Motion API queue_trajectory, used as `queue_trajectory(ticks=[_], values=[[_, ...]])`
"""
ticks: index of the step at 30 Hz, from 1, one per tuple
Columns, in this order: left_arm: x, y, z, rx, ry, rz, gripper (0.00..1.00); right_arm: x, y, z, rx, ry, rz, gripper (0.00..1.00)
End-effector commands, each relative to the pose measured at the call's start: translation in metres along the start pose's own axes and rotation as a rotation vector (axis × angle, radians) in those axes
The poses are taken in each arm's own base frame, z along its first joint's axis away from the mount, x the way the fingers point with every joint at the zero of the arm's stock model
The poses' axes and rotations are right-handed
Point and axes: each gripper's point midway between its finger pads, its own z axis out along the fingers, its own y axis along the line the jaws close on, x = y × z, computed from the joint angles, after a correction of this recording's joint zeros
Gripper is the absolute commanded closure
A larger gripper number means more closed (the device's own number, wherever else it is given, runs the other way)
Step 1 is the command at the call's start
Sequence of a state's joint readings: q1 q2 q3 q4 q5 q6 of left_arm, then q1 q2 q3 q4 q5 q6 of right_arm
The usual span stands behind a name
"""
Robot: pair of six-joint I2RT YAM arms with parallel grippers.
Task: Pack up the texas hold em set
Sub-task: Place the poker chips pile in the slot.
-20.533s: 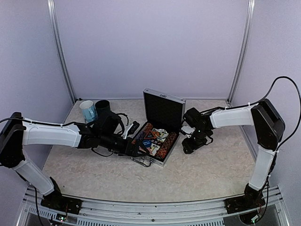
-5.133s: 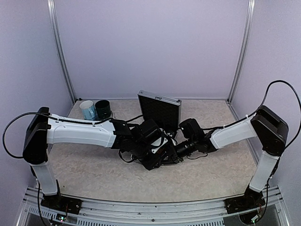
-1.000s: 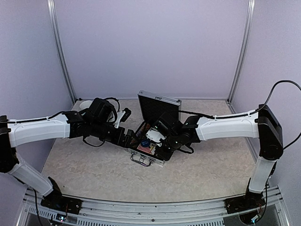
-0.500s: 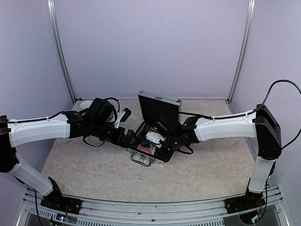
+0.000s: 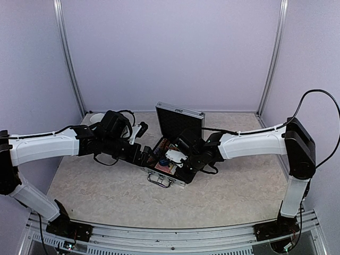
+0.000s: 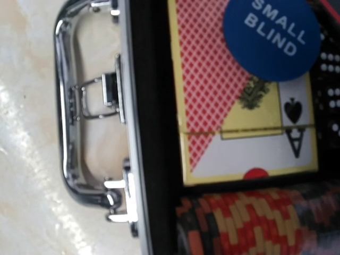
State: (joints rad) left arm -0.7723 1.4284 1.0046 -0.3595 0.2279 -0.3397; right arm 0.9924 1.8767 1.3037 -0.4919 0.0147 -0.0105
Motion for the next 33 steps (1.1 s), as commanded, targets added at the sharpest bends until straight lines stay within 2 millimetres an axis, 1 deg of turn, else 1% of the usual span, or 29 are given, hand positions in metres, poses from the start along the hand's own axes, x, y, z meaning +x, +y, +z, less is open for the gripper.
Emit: queue_trajectory(ticks=[1,5,8,9,11,13,15,18,22,24,28,33], values=[[0.002,0.006,0.000,-0.016,0.002,0.004,0.01,0.008,-0.002,0.011,-0.009,0.016,0.010,1.00],[0.002,0.006,0.000,-0.016,0.001,0.003,0.01,0.006,-0.003,0.005,-0.007,0.000,0.010,1.00],[0.003,0.006,0.001,-0.015,0.006,0.004,0.01,-0.006,-0.004,-0.010,-0.003,-0.047,0.015,0.95],[0.003,0.006,0.001,-0.014,0.006,0.005,0.01,-0.012,-0.005,-0.018,-0.001,-0.070,0.017,0.93],[0.002,0.007,0.001,-0.016,0.005,0.004,0.01,-0.017,-0.005,-0.027,0.001,-0.089,0.017,0.89],[0.002,0.007,0.001,-0.018,0.005,0.003,0.01,-0.018,-0.006,-0.031,0.003,-0.087,0.018,0.84],[0.003,0.006,0.001,-0.015,0.005,0.004,0.01,-0.017,-0.007,-0.031,0.008,-0.075,0.016,0.79],[0.002,0.007,0.001,-0.017,0.006,0.004,0.01,-0.011,-0.010,-0.026,0.018,-0.048,0.014,0.74],[0.002,0.008,0.002,-0.018,0.006,0.004,0.01,-0.006,-0.011,-0.018,0.014,-0.022,0.013,0.71],[0.001,0.007,0.001,-0.016,0.005,0.004,0.01,-0.005,-0.011,-0.014,0.013,-0.014,0.010,0.72],[0.001,0.008,0.002,-0.019,0.005,0.002,0.01,-0.003,-0.011,-0.009,0.007,-0.005,0.007,0.77],[0.000,0.009,0.001,-0.019,0.005,0.001,0.01,-0.001,-0.013,-0.005,0.009,0.005,0.008,0.80]])
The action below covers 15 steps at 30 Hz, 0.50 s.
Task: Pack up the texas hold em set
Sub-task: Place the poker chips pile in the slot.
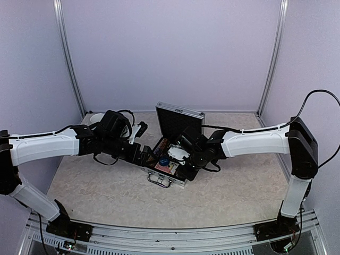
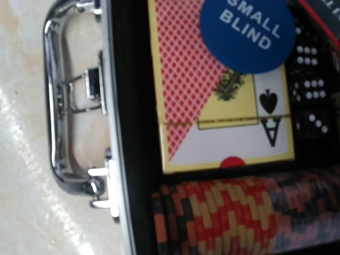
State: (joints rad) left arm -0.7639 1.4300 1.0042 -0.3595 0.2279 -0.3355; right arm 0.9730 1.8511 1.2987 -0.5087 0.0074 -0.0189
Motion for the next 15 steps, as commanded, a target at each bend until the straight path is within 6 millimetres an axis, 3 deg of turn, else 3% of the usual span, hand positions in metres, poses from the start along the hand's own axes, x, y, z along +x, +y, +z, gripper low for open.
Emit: queue_trajectory(ticks=[1,15], values=[[0.0009,0.0054,0.0015,-0.012,0.006,0.004,0.01,-0.0020,-0.0056,0.0037,0.007,0.008,-0.001,0.81],[0.0038,0.0066,0.0007,-0.017,0.009,0.002,0.01,0.0001,-0.0048,0.0092,-0.001,0.016,0.001,0.93]])
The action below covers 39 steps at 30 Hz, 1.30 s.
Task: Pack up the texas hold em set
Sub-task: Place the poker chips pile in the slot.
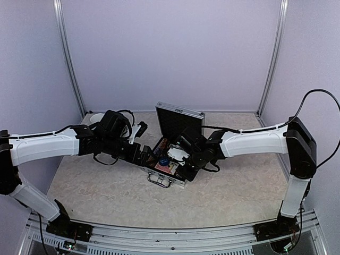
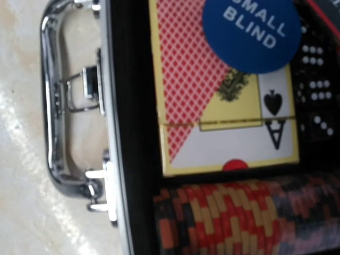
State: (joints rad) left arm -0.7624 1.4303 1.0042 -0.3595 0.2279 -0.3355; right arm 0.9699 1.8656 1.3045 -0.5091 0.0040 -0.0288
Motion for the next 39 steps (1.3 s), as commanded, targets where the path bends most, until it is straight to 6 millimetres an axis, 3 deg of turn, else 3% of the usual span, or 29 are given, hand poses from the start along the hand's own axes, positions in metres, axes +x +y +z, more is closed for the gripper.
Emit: queue_trajectory(ticks=[1,7,27,32,39], values=[[0.004,0.006,0.001,-0.015,0.009,0.003,0.01,-0.002,-0.004,0.005,0.002,0.006,0.007,0.94],[0.004,0.007,0.001,-0.016,0.009,0.002,0.01,0.002,-0.004,0.007,0.000,0.017,0.005,1.00],[0.005,0.008,0.003,-0.014,0.013,-0.003,0.01,0.021,-0.002,0.023,0.107,0.088,-0.040,1.00],[0.005,0.008,0.005,-0.012,0.016,-0.003,0.01,0.019,-0.006,0.017,0.149,0.069,-0.042,0.91],[0.005,0.008,0.006,-0.013,0.018,-0.001,0.01,-0.004,-0.002,-0.006,0.121,-0.024,-0.042,0.80]])
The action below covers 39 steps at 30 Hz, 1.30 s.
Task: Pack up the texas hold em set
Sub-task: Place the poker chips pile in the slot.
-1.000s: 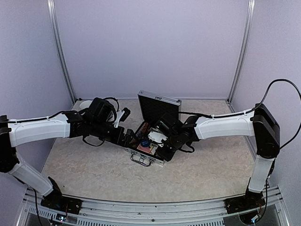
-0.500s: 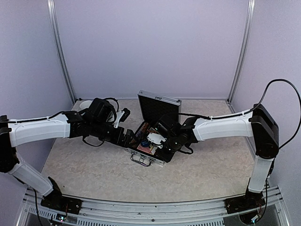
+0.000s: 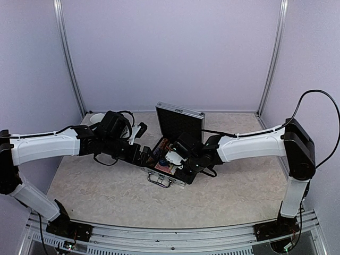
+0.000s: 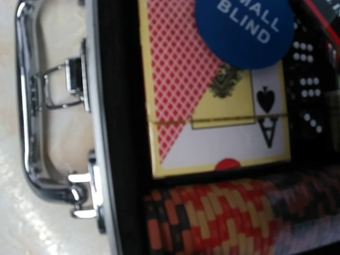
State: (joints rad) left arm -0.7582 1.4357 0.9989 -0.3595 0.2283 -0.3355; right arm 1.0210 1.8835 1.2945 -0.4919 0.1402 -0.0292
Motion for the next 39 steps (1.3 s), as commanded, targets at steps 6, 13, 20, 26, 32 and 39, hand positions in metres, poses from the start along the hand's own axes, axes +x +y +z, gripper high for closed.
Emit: queue_trajectory(ticks=[6,13,20,26,32,39], values=[[0.001,0.007,0.003,-0.010,0.005,0.004,0.01,-0.020,-0.001,-0.027,-0.031,-0.102,0.021,0.73],[0.003,0.011,0.003,-0.020,0.009,-0.002,0.01,-0.021,0.002,-0.022,-0.075,-0.107,0.029,0.88],[0.004,0.013,0.002,-0.021,0.010,-0.004,0.01,-0.018,0.002,-0.011,-0.085,-0.090,0.028,0.98],[0.003,0.014,0.001,-0.022,0.008,-0.006,0.01,-0.008,0.006,-0.001,-0.102,-0.059,0.028,1.00],[0.004,0.014,0.001,-0.021,0.009,-0.008,0.01,-0.003,0.007,0.004,-0.107,-0.049,0.032,1.00],[0.004,0.014,0.001,-0.025,0.007,-0.007,0.01,0.004,0.006,0.011,-0.110,-0.027,0.036,1.00]])
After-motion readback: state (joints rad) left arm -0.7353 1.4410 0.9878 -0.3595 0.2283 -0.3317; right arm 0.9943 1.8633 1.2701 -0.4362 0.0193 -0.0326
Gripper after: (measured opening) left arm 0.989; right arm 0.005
